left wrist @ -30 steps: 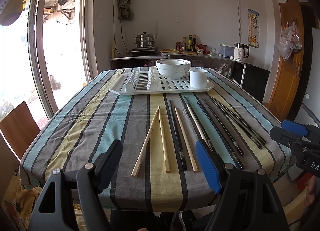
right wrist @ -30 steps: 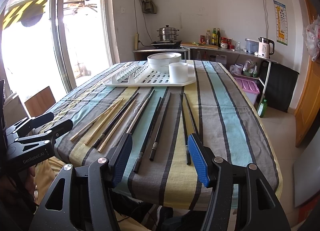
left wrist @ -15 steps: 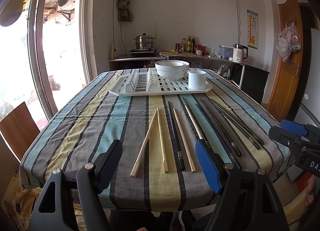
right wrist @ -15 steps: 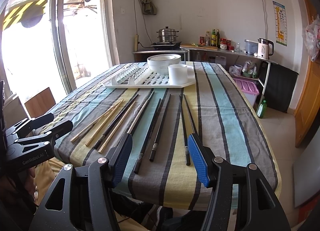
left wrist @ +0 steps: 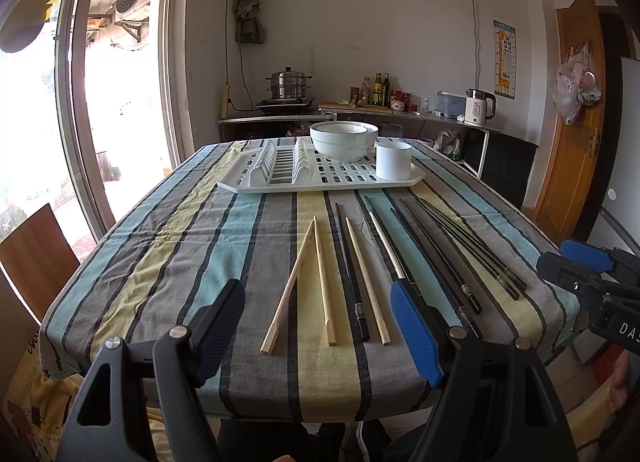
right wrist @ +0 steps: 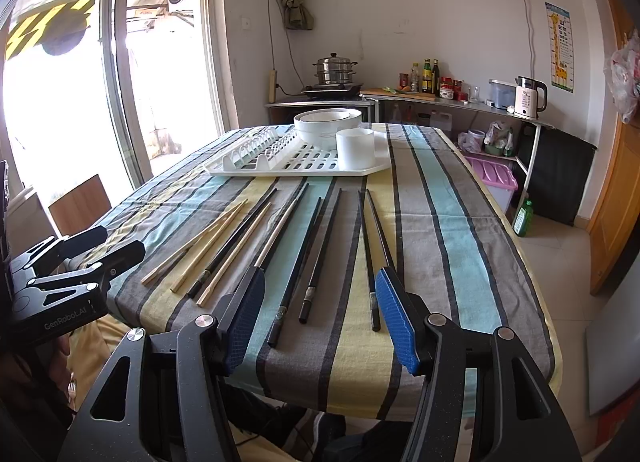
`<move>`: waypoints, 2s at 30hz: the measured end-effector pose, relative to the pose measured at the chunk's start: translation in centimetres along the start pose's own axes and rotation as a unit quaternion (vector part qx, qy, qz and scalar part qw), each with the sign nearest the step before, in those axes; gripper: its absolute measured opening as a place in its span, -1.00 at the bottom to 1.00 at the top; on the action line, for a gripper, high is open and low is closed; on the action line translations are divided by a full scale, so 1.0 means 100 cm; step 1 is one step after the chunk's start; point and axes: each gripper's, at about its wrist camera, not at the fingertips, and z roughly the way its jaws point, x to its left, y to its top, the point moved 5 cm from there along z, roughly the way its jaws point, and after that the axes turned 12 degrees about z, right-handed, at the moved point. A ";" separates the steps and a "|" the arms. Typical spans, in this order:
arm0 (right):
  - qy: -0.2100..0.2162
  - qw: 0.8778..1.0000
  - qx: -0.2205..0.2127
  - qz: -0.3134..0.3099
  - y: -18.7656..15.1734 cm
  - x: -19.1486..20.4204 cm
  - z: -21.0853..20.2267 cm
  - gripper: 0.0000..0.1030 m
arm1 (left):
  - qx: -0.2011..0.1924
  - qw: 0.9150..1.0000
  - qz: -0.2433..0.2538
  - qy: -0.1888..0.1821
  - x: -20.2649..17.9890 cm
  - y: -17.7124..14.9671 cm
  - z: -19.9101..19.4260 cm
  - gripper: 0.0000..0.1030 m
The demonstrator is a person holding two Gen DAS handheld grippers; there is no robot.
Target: Organize utensils
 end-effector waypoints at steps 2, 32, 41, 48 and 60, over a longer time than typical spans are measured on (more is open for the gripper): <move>0.000 1.000 0.000 0.000 0.001 0.000 -0.001 0.13 | 0.001 1.000 0.000 0.000 0.000 0.000 0.000 0.50; 0.000 1.000 0.001 0.002 0.001 0.000 0.000 0.13 | 0.014 1.000 0.001 0.004 0.001 -0.002 0.012 0.50; 0.006 1.000 0.014 -0.001 0.011 0.003 0.024 0.13 | 0.031 0.999 -0.011 0.001 0.024 0.000 0.043 0.50; 0.010 0.999 0.042 -0.006 0.024 0.007 0.063 0.13 | 0.068 0.998 0.016 -0.001 0.041 0.009 0.087 0.38; -0.025 0.993 0.116 0.005 0.055 -0.006 0.147 -0.37 | 0.128 0.989 0.047 -0.056 0.040 0.018 0.151 0.06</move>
